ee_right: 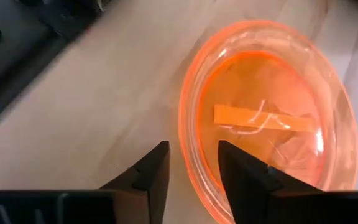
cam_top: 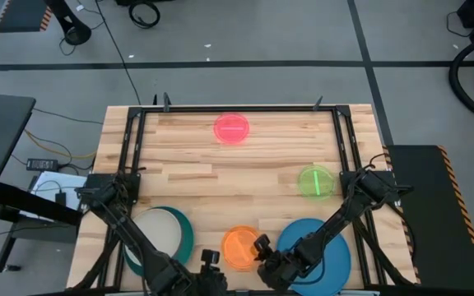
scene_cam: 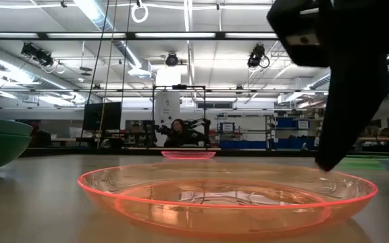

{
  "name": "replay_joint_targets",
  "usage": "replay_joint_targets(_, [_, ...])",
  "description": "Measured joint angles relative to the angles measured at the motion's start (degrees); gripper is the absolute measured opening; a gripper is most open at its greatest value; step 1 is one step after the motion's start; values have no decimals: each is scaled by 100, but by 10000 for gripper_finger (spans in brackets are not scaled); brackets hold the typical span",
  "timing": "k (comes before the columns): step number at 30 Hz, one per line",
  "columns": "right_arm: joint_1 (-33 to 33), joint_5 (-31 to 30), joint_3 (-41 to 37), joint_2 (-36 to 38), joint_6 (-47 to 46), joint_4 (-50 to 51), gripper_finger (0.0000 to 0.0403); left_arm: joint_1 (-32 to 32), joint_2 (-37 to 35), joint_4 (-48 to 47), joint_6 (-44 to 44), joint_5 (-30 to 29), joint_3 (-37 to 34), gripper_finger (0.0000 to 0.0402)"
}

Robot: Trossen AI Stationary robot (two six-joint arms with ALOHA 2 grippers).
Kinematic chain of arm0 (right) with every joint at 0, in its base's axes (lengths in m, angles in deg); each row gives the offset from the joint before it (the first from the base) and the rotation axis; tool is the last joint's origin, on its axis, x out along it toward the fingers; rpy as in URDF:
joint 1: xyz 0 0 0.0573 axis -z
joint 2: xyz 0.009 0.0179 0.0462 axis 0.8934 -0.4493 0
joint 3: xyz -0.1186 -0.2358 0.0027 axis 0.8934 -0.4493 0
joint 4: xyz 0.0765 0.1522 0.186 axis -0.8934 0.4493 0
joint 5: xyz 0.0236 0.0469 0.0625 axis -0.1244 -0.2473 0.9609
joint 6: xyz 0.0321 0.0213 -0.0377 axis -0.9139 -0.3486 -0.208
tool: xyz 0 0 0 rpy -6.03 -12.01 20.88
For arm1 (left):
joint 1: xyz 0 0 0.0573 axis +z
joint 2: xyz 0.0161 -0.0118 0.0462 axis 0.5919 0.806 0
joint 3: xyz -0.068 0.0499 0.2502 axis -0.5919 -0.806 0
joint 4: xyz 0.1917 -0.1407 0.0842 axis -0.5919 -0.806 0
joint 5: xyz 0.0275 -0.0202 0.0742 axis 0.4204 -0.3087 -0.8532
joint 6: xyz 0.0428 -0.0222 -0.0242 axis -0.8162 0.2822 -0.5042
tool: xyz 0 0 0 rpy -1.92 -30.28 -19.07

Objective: Stack plastic plates
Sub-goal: Stack the orange transparent plate on top of the green transparent plate

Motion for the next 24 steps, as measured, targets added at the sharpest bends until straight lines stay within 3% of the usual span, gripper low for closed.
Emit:
replay_joint_targets(10, [14,-211,0,-195,556,-14,69,10,-503,-881,250,-53,0,141])
replay_joint_targets(15, [176,-28,-2,-206,553,-4,12,40,-971,-1199,183,-593,0,141])
replay_joint_targets(20, [230,23,70,-82,406,110,11,86,-1507,-1645,236,-936,0,141])
replay_joint_targets(24, [223,-72,409,423,147,790,6,80,-2034,-2638,1040,-1183,2,141])
